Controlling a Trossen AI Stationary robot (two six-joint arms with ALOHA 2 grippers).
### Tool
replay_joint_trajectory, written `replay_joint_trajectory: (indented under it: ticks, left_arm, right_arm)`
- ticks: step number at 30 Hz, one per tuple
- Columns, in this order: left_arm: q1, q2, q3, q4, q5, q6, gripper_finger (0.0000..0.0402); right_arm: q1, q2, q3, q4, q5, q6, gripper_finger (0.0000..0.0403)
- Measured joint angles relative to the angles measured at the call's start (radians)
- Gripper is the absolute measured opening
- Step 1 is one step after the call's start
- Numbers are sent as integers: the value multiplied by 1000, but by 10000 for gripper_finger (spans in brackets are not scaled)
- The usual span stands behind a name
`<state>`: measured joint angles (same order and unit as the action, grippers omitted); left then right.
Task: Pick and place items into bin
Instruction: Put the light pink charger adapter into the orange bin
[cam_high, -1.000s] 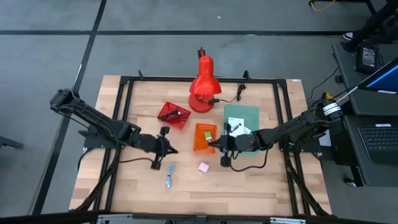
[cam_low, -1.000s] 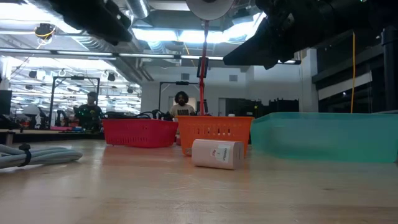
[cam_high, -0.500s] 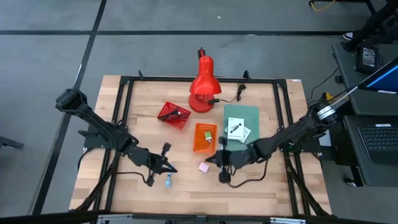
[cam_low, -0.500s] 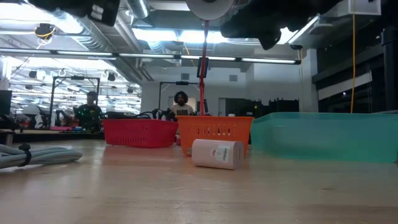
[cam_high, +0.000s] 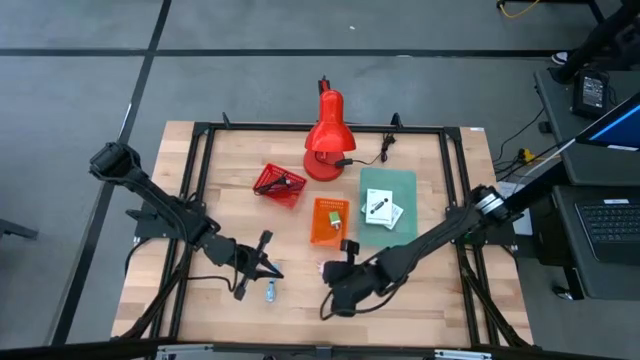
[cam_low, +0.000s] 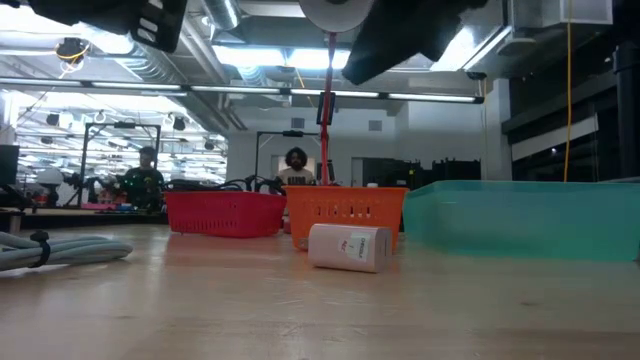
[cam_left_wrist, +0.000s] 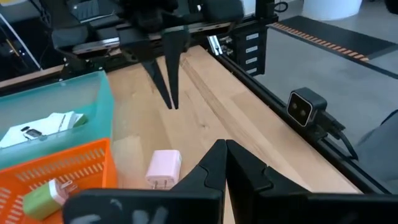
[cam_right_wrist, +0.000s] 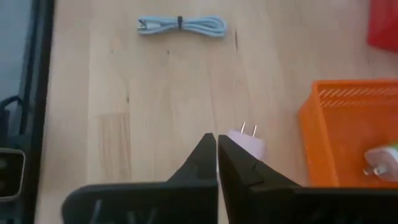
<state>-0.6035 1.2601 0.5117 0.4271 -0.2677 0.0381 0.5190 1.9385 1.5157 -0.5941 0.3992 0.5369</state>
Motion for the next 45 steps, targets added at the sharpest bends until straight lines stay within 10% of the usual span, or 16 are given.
replay_joint_trajectory:
  ticks: [10, 28, 45]
  left_arm:
    - [-53, -1, 0, -34, 1, -22, 3]
    - [-84, -1, 0, -44, -3, -25, 3]
    - [-84, -1, 0, -61, -3, -34, 3]
  right_arm:
    - [0, 48, 83, -124, -3, 64, 20]
    - [2, 100, 82, -129, -11, 170, 220]
    - [-63, 217, 81, -130, -53, 271, 236]
